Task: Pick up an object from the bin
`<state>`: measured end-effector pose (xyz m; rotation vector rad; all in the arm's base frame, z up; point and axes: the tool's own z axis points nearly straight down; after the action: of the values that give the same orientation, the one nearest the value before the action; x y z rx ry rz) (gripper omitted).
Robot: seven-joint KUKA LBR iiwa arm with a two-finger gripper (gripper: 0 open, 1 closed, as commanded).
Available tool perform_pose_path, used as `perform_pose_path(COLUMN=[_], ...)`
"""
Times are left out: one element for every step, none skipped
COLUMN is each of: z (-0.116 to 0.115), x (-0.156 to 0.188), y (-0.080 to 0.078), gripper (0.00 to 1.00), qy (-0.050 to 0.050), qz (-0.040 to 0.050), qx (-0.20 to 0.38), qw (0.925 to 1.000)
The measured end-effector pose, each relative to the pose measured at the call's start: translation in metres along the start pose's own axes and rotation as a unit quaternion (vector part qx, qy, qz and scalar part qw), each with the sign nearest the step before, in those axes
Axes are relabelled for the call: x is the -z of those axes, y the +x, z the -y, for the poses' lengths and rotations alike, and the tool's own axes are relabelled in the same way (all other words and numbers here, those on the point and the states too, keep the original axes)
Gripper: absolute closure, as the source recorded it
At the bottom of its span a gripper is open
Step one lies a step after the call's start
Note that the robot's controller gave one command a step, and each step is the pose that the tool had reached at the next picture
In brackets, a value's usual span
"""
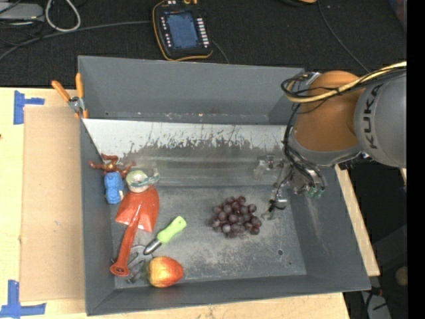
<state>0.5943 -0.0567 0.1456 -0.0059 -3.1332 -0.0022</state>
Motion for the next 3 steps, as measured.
perform_pose_path(z=[0.000,-0.027,-0.027], x=[0.005,-0.077,-0.001], y=[-0.002,0.020,0.030], gripper=[0.00,0.00,0.00], qy=[0.000,-0.001,0.001], qz=[0.0036,0.0008,0.0106], qx=[0.001,0.018,0.001], qw=[1.0000,0.9998,0.9999])
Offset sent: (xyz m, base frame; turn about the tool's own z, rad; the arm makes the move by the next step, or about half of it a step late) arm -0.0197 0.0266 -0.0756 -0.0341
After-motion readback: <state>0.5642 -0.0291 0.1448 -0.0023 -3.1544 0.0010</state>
